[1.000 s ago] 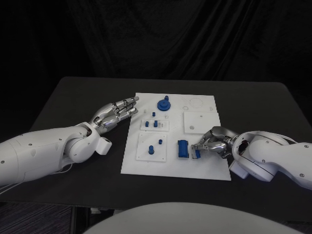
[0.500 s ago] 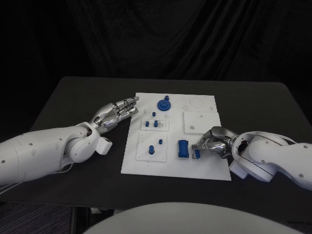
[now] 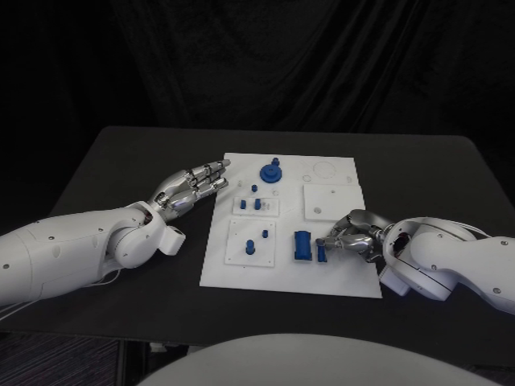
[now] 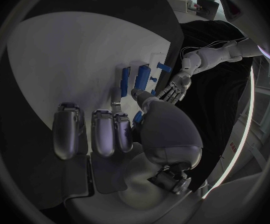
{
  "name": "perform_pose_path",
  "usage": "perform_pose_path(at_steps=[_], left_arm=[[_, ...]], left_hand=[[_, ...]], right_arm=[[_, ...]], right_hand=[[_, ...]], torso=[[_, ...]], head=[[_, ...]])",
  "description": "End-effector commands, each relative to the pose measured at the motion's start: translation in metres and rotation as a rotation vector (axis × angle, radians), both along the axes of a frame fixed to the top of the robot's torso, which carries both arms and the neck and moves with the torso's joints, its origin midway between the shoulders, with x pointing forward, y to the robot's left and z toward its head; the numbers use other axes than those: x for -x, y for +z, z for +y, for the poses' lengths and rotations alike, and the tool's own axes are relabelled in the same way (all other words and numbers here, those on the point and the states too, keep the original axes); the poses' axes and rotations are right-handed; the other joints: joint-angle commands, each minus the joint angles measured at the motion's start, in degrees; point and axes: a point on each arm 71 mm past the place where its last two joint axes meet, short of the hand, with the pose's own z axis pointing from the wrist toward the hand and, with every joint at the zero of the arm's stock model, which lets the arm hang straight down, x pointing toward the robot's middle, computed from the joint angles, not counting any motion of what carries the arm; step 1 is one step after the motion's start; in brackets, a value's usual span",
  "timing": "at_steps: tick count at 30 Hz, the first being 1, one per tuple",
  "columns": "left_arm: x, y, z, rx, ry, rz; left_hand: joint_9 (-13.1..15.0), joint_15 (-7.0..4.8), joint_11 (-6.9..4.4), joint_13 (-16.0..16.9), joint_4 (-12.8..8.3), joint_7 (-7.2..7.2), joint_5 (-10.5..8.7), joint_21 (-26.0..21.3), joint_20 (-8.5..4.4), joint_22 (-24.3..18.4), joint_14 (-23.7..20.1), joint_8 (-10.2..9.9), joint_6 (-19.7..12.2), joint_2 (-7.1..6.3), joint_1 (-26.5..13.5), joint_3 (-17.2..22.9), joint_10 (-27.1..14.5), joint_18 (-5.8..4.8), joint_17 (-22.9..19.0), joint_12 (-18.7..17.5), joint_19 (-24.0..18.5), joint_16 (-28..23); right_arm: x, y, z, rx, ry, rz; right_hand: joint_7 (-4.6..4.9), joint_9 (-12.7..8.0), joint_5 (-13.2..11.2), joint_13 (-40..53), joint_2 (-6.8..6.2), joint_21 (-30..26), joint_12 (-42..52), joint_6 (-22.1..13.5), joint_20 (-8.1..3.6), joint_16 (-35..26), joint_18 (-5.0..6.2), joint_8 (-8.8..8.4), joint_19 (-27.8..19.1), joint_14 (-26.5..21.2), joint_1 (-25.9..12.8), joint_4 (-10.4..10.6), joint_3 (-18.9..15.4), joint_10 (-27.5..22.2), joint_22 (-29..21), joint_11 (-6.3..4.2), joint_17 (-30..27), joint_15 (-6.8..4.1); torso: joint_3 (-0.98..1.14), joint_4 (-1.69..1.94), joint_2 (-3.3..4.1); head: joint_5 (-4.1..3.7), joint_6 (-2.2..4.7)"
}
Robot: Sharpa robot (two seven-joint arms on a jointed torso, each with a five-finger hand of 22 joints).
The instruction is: Assemble the parts on the task board
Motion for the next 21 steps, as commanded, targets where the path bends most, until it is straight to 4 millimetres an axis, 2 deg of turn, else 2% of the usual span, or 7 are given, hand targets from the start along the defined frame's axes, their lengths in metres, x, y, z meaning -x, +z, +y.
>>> perform_pose_path(at_steps=[1,5,14,16,21], left_arm=[[0.001,0.0,-0.002,0.016,-0.009,-0.002],[0.001,0.0,-0.001,0.016,-0.009,-0.001],[0.001,0.0,-0.001,0.016,-0.009,-0.001],[0.001,0.0,-0.001,0.016,-0.008,-0.001],[0.001,0.0,0.0,0.015,-0.005,-0.004]], left_hand=[[0.1,0.37,0.2,0.1,-0.2,0.54,0.35,0.2,0.58,0.1,-0.2,0.3,0.2,0.17,-0.5,0.0,0.2,1.05,0.0,0.2,0.0,-0.1],[0.1,0.37,0.2,0.1,-0.2,0.54,0.35,0.2,0.58,0.1,-0.2,0.3,0.2,0.17,-0.5,0.0,0.2,1.05,0.0,0.2,0.0,-0.1],[0.1,0.37,0.2,0.1,-0.2,0.54,0.35,0.2,0.58,0.1,-0.2,0.3,0.2,0.17,-0.5,0.0,0.2,1.05,0.0,0.2,0.0,-0.1],[0.1,0.37,0.2,0.1,-0.2,0.54,0.35,0.2,0.58,0.1,-0.2,0.3,0.2,0.17,-0.5,0.0,0.2,1.05,0.0,0.2,0.0,-0.1],[0.1,0.37,0.2,0.1,-0.2,0.54,0.35,0.2,0.58,0.1,-0.2,0.3,0.2,0.17,-0.5,0.0,0.2,1.05,0.0,0.2,0.0,-0.1]], right_arm=[[0.002,-0.002,0.0,0.027,0.014,0.016],[0.002,-0.002,0.0,0.029,0.017,0.015],[0.001,0.002,-0.001,0.017,0.019,-0.051],[0.0,0.005,-0.002,0.004,0.019,-0.085],[0.001,0.014,-0.004,-0.044,0.026,-0.185]], right_hand=[[0.26,0.0,-1.2,15.1,0.07,-0.2,0.2,-0.1,0.33,-0.3,0.2,-0.16,2.3,3.5,-0.4,0.4,-0.7,6.1,11.8,0.47,0.2,0.34],[0.31,0.0,-3.2,15.1,0.03,-0.5,0.2,-0.3,0.38,-0.4,0.27,0.11,2.2,3.5,-0.4,1.1,-2.0,6.1,11.7,0.51,0.1,0.38],[0.35,0.1,-5.1,15.1,0.01,-0.5,0.2,-0.6,0.43,-0.3,0.26,0.55,2.2,3.5,-0.1,1.5,-3.3,6.1,11.7,0.56,0.2,0.42],[0.35,0.1,-5.2,15.1,0.02,-0.4,0.2,-0.6,0.43,-0.3,0.23,0.57,2.2,3.6,-0.1,1.5,-3.3,6.1,11.8,0.56,0.4,0.42],[-0.04,1.3,-3.0,15.1,0.54,-0.1,0.2,-0.9,0.25,0.0,0.16,2.79,2.4,3.7,2.2,1.0,-4.0,6.1,11.9,0.24,0.8,0.18]], torso=[[-0.01,-0.01,0.0],[0.0,-0.01,-0.01],[0.0,-0.02,0.0],[0.02,-0.02,0.02],[0.02,0.03,-0.02]], head=[[-0.01,-0.01],[0.06,-0.01],[0.08,-0.01],[0.23,-0.01],[0.25,-0.01]])
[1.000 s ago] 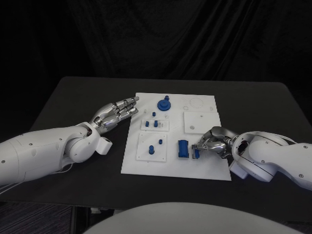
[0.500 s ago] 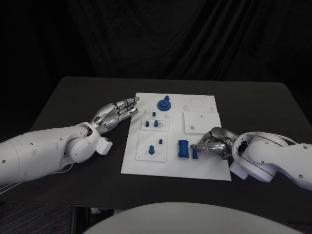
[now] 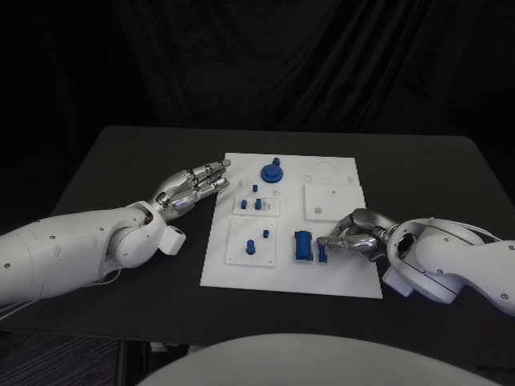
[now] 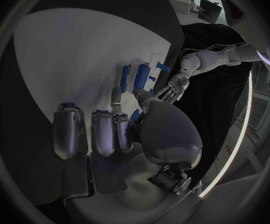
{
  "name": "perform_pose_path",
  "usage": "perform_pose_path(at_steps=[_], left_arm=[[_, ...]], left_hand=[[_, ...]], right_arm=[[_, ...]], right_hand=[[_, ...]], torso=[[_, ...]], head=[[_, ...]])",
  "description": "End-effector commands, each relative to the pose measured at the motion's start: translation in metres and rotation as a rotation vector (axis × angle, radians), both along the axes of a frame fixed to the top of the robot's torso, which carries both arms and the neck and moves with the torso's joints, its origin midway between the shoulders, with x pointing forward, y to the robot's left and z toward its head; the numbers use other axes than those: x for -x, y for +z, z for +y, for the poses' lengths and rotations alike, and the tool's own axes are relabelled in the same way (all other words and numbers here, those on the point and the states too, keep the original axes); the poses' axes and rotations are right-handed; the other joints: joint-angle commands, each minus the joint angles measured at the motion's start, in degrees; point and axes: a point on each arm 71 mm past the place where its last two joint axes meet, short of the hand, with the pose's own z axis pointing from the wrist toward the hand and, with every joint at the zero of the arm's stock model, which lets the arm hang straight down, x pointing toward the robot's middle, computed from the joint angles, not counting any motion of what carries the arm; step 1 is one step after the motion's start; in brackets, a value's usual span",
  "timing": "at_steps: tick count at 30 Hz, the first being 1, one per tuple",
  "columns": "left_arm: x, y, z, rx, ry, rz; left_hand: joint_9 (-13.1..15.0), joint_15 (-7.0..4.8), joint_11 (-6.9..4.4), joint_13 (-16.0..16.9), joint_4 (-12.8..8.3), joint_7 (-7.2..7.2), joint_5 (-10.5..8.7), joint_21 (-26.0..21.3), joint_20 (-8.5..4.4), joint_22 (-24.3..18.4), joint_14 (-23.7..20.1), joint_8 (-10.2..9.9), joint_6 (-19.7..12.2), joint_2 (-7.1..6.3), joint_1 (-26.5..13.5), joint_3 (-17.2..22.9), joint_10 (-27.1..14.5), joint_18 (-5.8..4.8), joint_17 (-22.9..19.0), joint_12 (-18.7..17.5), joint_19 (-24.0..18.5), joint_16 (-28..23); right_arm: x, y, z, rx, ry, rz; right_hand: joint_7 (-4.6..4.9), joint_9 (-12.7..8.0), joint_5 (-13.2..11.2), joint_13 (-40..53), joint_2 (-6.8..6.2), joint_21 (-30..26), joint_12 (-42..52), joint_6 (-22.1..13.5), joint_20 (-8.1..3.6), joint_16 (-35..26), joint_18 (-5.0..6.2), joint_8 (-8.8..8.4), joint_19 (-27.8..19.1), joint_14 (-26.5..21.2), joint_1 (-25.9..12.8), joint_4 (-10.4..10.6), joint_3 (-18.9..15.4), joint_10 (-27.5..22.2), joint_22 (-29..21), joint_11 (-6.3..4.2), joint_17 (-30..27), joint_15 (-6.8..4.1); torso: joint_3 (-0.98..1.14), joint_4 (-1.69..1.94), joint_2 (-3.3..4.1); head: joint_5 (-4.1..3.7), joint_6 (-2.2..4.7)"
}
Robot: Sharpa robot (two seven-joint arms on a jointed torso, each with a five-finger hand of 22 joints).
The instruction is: Assemble the parts on the task board
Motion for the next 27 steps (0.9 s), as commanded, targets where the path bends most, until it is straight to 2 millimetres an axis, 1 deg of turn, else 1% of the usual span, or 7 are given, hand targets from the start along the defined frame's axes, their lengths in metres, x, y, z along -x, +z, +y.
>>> perform_pose_path(at_steps=[1,12,14,16,20,23,27], left_arm=[[0.001,0.001,0.0,0.016,-0.004,-0.007],[0.004,0.007,-0.001,-0.008,0.02,-0.104],[0.005,0.009,-0.003,-0.016,0.022,-0.132],[0.008,0.011,-0.006,-0.022,0.029,-0.16],[0.011,0.015,-0.007,-0.032,0.051,-0.199],[0.013,0.018,-0.007,-0.039,0.07,-0.224],[0.016,0.021,-0.008,-0.042,0.087,-0.249]], left_hand=[[0.1,0.37,0.2,0.1,-0.2,0.32,0.35,0.2,0.58,0.1,-0.2,0.3,0.0,0.17,-0.5,0.0,0.2,1.05,-0.1,0.2,0.0,-0.1],[0.2,-1.39,-0.78,0.2,4.5,-0.12,-2.21,0.1,-1.3,-0.5,-0.2,0.8,1.6,-0.68,-3.4,-2.4,0.6,1.14,-0.1,1.2,-0.3,-0.2],[0.2,-2.2,-1.44,0.2,8.3,-0.14,-4.04,0.1,-2.22,-0.6,-0.2,1.0,2.1,-0.97,-4.0,-3.9,0.7,1.15,-0.1,1.4,-0.4,-0.2],[0.2,-2.84,-2.18,0.2,10.6,-0.12,-5.35,0.1,-3.16,-0.8,-0.2,1.0,2.2,-0.85,-4.6,-4.8,0.6,1.19,-0.1,1.3,-0.5,-0.2],[-0.1,-3.86,-3.23,0.1,10.7,-1.11,-9.02,-0.1,-5.0,-1.3,-0.2,0.3,0.4,-0.07,-7.0,-7.1,0.1,1.11,-0.1,0.4,-0.8,-0.2],[-0.2,-3.89,-3.0,0.0,10.6,-1.97,-9.83,-0.3,-5.47,-1.8,-0.2,-0.1,-0.9,-0.06,-7.7,-7.8,-0.3,0.98,-0.1,0.0,-1.0,-0.2],[-0.6,-3.9,-3.32,-0.1,10.6,-7.59,-10.66,-0.3,-5.24,-1.8,-0.2,-1.0,-4.5,-0.28,-8.2,-8.8,-0.7,0.96,-0.1,-1.1,-1.1,-0.2]], right_arm=[[-0.001,0.01,0.0,-0.053,0.014,-0.147],[0.002,0.048,-0.024,-0.291,-0.022,-0.518],[0.002,0.056,-0.029,-0.375,-0.046,-0.554],[0.0,0.066,-0.034,-0.467,-0.061,-0.578],[-0.007,0.077,-0.04,-0.597,-0.057,-0.589],[-0.012,0.08,-0.041,-0.677,-0.03,-0.567],[-0.018,0.078,-0.04,-0.759,0.002,-0.525]], right_hand=[[-0.04,0.6,0.9,15.1,0.19,0.3,0.2,-0.7,0.19,0.3,0.15,1.08,2.4,3.7,1.4,-0.1,-0.4,5.9,11.9,0.0,1.0,0.15],[0.07,1.5,0.9,11.4,1.99,-17.7,-2.4,-2.1,0.72,-9.2,3.78,5.33,-6.0,-3.1,-0.8,9.1,-3.9,2.4,6.1,0.29,-18.2,0.69],[1.8,-1.0,5.4,-4.2,3.73,-44.7,-16.2,-2.7,2.82,-23.9,7.49,3.94,-22.6,-19.5,-3.0,8.6,-4.7,-17.1,-2.7,2.82,-41.3,3.63],[4.82,-3.8,10.0,-19.6,4.58,-52.5,-33.0,-4.6,5.42,-30.0,6.28,1.78,-30.7,-30.9,-3.3,8.4,-6.2,-42.1,-6.2,6.03,-45.2,7.35],[10.76,-11.3,10.0,-35.8,6.49,-69.5,-51.6,-10.8,11.25,-45.0,3.94,-2.8,-44.4,-51.7,-2.9,9.1,-10.5,-57.6,-18.5,13.97,-54.9,15.94],[9.92,-18.6,7.1,-47.6,7.96,-75.0,-62.6,-16.1,14.49,-55.9,2.14,-9.12,-57.2,-63.1,-4.5,9.0,-14.8,-68.4,-31.3,14.77,-63.1,19.51],[0.9,-29.7,2.8,-60.8,8.7,-78.7,-74.0,-28.1,15.37,-72.5,1.1,-19.66,-79.2,-79.5,-4.2,9.0,-19.1,-80.2,-61.8,13.36,-71.2,18.31]], torso=[[0.0,0.07,-0.03],[-0.04,-0.11,-0.43],[-0.08,-0.08,-0.66],[-0.03,-0.17,-1.2],[0.07,-0.58,-2.32],[0.07,-0.72,-3.11],[0.54,-1.26,-4.16]], head=[[0.06,-0.01],[0.7,-0.01],[0.6,-0.01],[0.93,-0.01],[1.44,-0.01],[1.65,-0.01],[2.6,-0.01]])
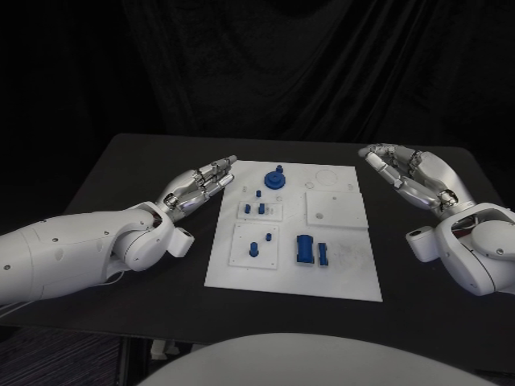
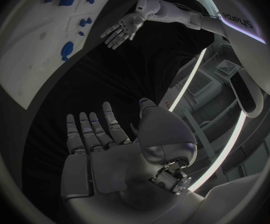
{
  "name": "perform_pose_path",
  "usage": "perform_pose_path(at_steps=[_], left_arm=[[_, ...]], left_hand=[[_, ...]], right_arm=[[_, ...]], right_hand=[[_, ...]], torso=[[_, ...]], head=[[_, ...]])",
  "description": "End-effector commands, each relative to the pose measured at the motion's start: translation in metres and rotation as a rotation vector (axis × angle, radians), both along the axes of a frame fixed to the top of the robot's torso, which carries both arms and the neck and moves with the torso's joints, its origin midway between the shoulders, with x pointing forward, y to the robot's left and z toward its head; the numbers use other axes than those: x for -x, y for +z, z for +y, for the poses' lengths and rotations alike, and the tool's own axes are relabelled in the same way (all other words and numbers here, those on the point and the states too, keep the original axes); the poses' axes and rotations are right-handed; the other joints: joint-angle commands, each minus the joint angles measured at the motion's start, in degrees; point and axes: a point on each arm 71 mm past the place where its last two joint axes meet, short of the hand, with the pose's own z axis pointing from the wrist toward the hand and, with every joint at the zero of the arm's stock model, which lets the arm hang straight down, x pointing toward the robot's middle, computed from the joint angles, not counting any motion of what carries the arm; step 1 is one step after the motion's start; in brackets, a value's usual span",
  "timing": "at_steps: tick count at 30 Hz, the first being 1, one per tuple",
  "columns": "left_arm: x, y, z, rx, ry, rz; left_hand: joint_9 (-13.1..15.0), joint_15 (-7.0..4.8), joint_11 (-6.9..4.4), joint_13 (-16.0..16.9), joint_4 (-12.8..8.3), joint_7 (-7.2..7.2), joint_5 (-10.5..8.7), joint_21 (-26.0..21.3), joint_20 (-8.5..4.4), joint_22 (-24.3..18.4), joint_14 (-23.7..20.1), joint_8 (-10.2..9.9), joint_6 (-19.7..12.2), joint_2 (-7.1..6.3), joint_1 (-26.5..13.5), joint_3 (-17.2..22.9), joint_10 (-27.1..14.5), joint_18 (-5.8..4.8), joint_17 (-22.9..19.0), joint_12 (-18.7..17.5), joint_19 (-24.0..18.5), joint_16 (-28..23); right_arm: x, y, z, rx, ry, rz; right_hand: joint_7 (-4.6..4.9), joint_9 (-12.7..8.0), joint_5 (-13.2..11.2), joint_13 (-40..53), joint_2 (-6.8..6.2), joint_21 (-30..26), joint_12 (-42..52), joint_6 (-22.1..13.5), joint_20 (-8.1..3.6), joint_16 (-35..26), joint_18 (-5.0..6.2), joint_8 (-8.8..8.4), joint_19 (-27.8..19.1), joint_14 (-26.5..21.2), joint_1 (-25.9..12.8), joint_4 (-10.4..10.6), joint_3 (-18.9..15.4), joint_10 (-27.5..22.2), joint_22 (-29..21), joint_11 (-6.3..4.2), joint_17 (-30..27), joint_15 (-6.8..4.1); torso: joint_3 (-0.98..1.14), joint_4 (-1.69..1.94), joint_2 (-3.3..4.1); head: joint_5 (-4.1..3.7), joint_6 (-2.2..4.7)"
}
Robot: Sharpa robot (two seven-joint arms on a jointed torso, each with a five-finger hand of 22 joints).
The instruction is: Assemble the parts on the task board
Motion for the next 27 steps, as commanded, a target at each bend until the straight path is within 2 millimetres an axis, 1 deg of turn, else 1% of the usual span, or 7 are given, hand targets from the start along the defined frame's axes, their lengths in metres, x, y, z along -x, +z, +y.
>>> perform_pose_path(at_steps=[1,8,21,22,24,26,27], left_arm=[[0.002,0.014,-0.001,0.034,0.033,-0.184],[0.0,0.014,-0.006,0.031,0.043,-0.21],[-0.009,0.01,-0.022,0.044,0.02,-0.223],[-0.011,-0.003,-0.019,-0.048,0.039,-0.05],[-0.011,-0.003,-0.02,-0.047,0.042,-0.05],[-0.012,-0.001,-0.021,-0.045,0.053,-0.051],[-0.012,0.0,-0.022,-0.044,0.061,-0.052]], left_hand=[[-0.2,-0.2,-0.2,-0.1,0.0,-3.68,-0.79,-0.3,-0.09,-0.1,0.0,-0.3,-1.3,0.0,-0.8,-0.8,-0.4,0.47,0.0,-0.6,0.0,-0.2],[-0.4,-0.53,-1.9,-0.5,0.0,-9.21,-9.05,-0.4,0.27,-0.5,0.0,-0.6,-4.0,-1.36,-5.0,-3.6,-0.8,0.47,0.0,-3.7,-0.1,-0.2],[-0.4,-0.11,-2.69,-0.9,-0.1,-9.9,-12.13,-0.5,2.1,-0.9,0.0,-0.6,-4.6,-1.95,-7.5,-3.2,-0.8,0.36,0.0,-5.8,-0.2,-0.2],[-1.6,-3.47,-3.16,-1.2,-5.2,-7.47,-15.77,-1.4,-1.72,-4.0,0.0,-1.8,-7.2,-5.42,-29.4,2.0,-0.7,-2.95,0.0,-7.5,-1.4,-0.2],[-1.6,-3.47,-3.16,-1.2,-5.6,-7.2,-15.57,-1.4,-1.74,-4.0,0.0,-1.8,-7.3,-5.58,-30.5,2.6,-0.7,-2.95,0.0,-7.5,-1.4,-0.2],[-1.6,-3.47,-3.16,-1.2,-6.3,-6.79,-16.06,-1.4,-2.15,-4.0,0.0,-1.8,-7.7,-6.05,-33.7,3.4,-0.7,-2.94,0.0,-7.5,-1.4,-0.2],[-1.6,-3.47,-3.16,-1.2,-6.8,-6.56,-16.36,-1.4,-2.5,-4.0,0.0,-1.8,-7.9,-6.34,-35.6,3.8,-0.7,-2.98,0.0,-7.5,-1.4,-0.2]], right_arm=[[-0.003,0.003,0.004,-0.178,0.102,0.005],[-0.007,-0.003,0.005,-0.22,0.146,0.0],[-0.01,-0.013,-0.003,-0.223,0.146,0.009],[-0.012,-0.013,-0.003,-0.192,0.119,0.015],[-0.012,-0.013,-0.002,-0.195,0.115,0.016],[-0.014,-0.013,-0.001,-0.202,0.101,0.019],[-0.015,-0.013,0.001,-0.208,0.091,0.021]], right_hand=[[-4.98,-7.3,-2.2,-7.1,0.57,-1.0,-6.0,-8.8,0.31,-7.9,-0.56,-7.08,-6.5,-6.8,0.4,-0.1,-2.7,-4.6,-10.4,-2.14,-3.5,0.27],[-12.2,-14.2,-3.4,-14.6,1.75,-1.3,-12.1,-17.3,0.26,-13.0,-0.51,-13.7,-8.2,-9.2,2.9,0.0,-7.3,-7.0,-15.2,-6.32,-5.3,-1.41],[-11.51,-15.1,-2.9,-16.4,2.89,-1.3,-12.7,-16.3,0.25,-13.9,-0.45,-14.28,-8.4,-9.5,4.6,-0.1,-9.5,-7.0,-16.3,-5.74,-5.5,-1.57],[-7.54,-17.2,-7.3,-18.9,0.1,-2.1,-14.9,-19.3,-4.88,-18.6,-3.98,-15.63,-10.6,-9.9,-13.6,-5.1,-4.9,-7.4,-22.0,-8.25,-6.4,-5.09],[-7.54,-17.2,-9.6,-18.9,-1.1,-2.1,-20.0,-20.8,-7.89,-18.6,-3.98,-15.63,-10.6,-9.9,-23.0,-8.1,-2.6,-7.4,-22.0,-13.05,-6.4,-7.17],[-7.54,-17.2,-11.5,-18.9,-6.51,-2.1,-20.0,-25.3,-10.34,-18.6,-3.98,-15.63,-10.6,-9.9,-31.8,-10.5,-0.5,-7.4,-22.0,-13.05,-6.4,-8.86],[-7.54,-17.2,-12.3,-18.9,-6.51,-2.1,-20.0,-25.3,-11.36,-18.6,-3.98,-15.63,-10.6,-9.9,-35.4,-11.4,0.4,-7.4,-22.0,-13.05,-6.4,-13.27]], torso=[[0.49,-0.75,-1.46],[0.9,-1.2,-2.19],[1.42,-0.62,-2.45],[1.35,-0.87,-2.25],[1.35,-0.86,-2.26],[1.33,-0.84,-2.28],[1.32,-0.82,-2.29]], head=[[0.74,-0.01],[-0.34,-0.01],[-0.77,-0.01],[-0.49,0.0],[-0.54,0.11],[-0.67,0.45],[-0.76,0.7]])
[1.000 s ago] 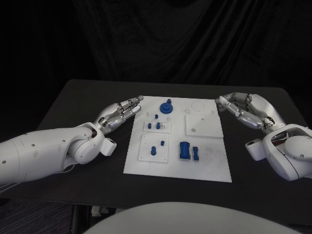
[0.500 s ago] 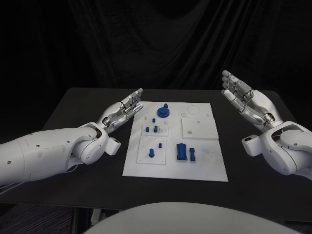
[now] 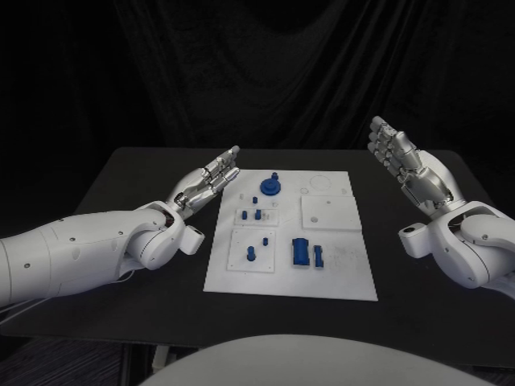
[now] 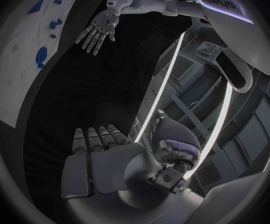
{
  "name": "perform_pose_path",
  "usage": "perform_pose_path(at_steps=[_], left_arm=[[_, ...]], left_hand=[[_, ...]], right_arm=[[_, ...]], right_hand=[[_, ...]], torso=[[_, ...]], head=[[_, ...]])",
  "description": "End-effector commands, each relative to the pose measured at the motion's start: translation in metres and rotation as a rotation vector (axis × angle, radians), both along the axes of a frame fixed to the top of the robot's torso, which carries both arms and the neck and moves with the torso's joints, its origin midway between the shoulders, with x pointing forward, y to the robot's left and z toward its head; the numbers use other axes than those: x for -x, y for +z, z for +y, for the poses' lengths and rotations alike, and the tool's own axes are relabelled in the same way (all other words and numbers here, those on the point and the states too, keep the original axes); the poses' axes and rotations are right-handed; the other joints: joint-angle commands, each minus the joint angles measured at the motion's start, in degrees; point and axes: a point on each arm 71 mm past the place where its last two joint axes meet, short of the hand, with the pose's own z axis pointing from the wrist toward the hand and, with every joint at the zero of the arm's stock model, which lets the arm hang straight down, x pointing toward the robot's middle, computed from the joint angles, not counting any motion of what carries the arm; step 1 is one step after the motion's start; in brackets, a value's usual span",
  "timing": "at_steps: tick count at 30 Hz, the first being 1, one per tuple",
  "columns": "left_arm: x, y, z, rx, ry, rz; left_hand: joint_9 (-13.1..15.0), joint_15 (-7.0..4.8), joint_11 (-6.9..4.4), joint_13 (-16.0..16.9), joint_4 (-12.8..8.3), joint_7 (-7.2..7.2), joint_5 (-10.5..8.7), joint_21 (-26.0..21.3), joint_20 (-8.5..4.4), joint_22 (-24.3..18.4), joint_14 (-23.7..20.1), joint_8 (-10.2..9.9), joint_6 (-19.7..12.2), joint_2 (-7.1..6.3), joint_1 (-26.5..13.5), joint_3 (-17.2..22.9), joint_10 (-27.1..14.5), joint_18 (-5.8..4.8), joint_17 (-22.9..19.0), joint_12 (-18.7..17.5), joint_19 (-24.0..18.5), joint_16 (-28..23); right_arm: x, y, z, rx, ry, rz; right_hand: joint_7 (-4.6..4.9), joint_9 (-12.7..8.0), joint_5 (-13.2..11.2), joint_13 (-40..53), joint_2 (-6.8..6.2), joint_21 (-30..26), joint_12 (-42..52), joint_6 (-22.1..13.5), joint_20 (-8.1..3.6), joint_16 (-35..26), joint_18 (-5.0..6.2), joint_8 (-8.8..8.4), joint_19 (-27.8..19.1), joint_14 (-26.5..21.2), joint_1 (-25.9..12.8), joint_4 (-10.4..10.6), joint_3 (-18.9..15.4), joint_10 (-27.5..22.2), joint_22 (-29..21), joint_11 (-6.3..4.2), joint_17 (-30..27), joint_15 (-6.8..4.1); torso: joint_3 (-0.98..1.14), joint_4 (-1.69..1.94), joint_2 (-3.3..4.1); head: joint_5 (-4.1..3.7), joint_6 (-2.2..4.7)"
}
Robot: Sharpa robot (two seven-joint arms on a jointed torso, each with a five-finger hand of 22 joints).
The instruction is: Assemble the parts on the task board
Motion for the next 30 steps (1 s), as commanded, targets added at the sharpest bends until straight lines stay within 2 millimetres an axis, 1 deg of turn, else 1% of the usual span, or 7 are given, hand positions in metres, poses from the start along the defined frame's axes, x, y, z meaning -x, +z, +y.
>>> perform_pose_path(at_steps=[1,2,12,14,15,18,30], left_arm=[[-0.002,0.004,-0.004,0.008,0.035,-0.006],[-0.003,0.006,-0.006,0.011,0.047,-0.007],[-0.018,0.036,-0.034,0.064,0.28,0.01],[-0.02,0.042,-0.039,0.076,0.33,0.023],[-0.021,0.046,-0.043,0.085,0.362,0.033],[-0.022,0.053,-0.048,0.098,0.415,0.052],[-0.023,0.062,-0.056,0.115,0.483,0.082]], left_hand=[[-0.7,-1.87,0.01,-0.2,-4.5,2.44,-3.12,-0.8,-3.33,-1.7,0.0,-0.9,-2.2,-3.04,-19.5,5.0,0.2,-3.27,-0.1,-1.1,-0.6,-0.2],[-0.7,-1.87,0.01,-0.2,-4.9,2.65,-3.39,-0.8,-3.6,-1.7,0.0,-0.9,-2.4,-3.31,-21.2,5.4,0.2,-3.56,-0.1,-1.1,-0.6,-0.2],[-0.7,-1.87,0.01,-0.2,-8.0,7.64,-5.5,-0.8,-5.6,-1.7,0.0,-0.9,-6.8,-5.35,-34.4,8.7,0.2,-5.09,-0.1,-1.1,-0.6,-0.2],[-0.7,-1.87,0.01,-0.2,-8.5,7.64,-9.73,-0.8,-5.98,-1.7,0.0,-0.9,-6.8,-9.5,-36.5,9.2,0.2,-5.08,-0.1,-1.1,-0.6,-0.2],[-0.7,-1.87,0.01,-0.2,-8.8,7.64,-9.73,-0.8,-6.23,-1.7,0.0,-0.9,-6.8,-9.5,-37.9,9.6,0.2,-9.67,-0.1,-1.1,-0.6,-0.2],[-0.7,-1.87,0.01,-0.2,-9.4,7.64,-9.73,-0.8,-10.28,-1.7,0.0,-0.9,-6.8,-9.5,-40.4,10.2,0.2,-9.67,-0.1,-1.1,-0.6,-0.2],[-0.7,-1.87,0.01,-0.2,-13.9,7.64,-9.73,-0.8,-10.28,-1.7,0.0,-0.9,-6.8,-9.5,-48.0,15.6,0.2,-9.67,-0.1,-1.1,-0.6,-0.2]], right_arm=[[-0.004,-0.001,0.004,-0.019,-0.046,0.018],[-0.006,-0.001,0.005,-0.028,-0.062,0.024],[-0.033,-0.007,0.038,-0.185,-0.323,0.184],[-0.036,-0.009,0.043,-0.209,-0.362,0.218],[-0.037,-0.01,0.046,-0.225,-0.386,0.24],[-0.039,-0.012,0.051,-0.246,-0.42,0.272],[-0.04,-0.013,0.053,-0.256,-0.435,0.288]], right_hand=[[0.05,-0.1,-5.6,-0.1,-2.54,-0.2,-0.4,-1.1,-2.99,-0.2,-0.41,-0.2,0.0,0.0,-10.5,-3.0,5.6,0.0,-0.1,-0.46,-0.1,-4.06],[0.05,-0.1,-5.6,-0.1,-2.54,-0.2,-0.4,-1.1,-7.19,-0.2,-0.41,-0.2,0.0,0.0,-13.2,-7.2,5.6,0.0,-0.1,-0.46,-0.1,-4.06],[0.05,-0.1,-5.6,-0.1,-2.54,-0.2,-0.4,-1.1,-7.19,-0.2,-0.41,-0.2,0.0,0.0,-25.4,-7.2,5.6,0.0,-0.1,-0.46,-0.1,-4.06],[0.05,-0.1,-5.6,-0.1,-2.54,-0.2,-0.4,-1.1,-7.19,-0.2,-0.41,-0.2,0.0,0.0,-25.4,-7.2,5.6,0.0,-0.1,-0.46,-0.1,-4.06],[0.05,-0.1,-5.6,-0.1,-2.54,-0.2,-0.4,-1.1,-7.19,-0.2,-0.41,-0.2,0.0,0.0,-25.4,-7.2,5.6,0.0,-0.1,-0.46,-0.1,-4.06],[0.05,-0.1,-5.6,-0.1,-2.54,-0.2,-0.4,-1.1,-7.19,-0.2,-0.41,-0.2,0.0,0.0,-25.4,-7.2,5.6,0.0,-0.1,-0.46,-0.1,-4.06],[0.05,-0.1,-5.6,-0.1,-2.54,-0.2,-0.4,-1.1,-7.19,-0.2,-0.41,-0.2,0.0,0.0,-25.4,-7.2,5.6,0.0,-0.1,-0.46,-0.1,-4.06]], torso=[[-0.07,0.03,-0.03],[-0.09,0.06,-0.06],[-0.43,0.52,-0.48],[-0.51,0.62,-0.57],[-0.56,0.68,-0.63],[-0.64,0.79,-0.73],[-0.74,0.92,-0.85]], head=[[-0.38,0.99],[-0.53,1.39],[-3.41,8.9],[-4.02,10.49],[-4.43,11.55],[-5.09,13.28],[-5.91,15.41]])
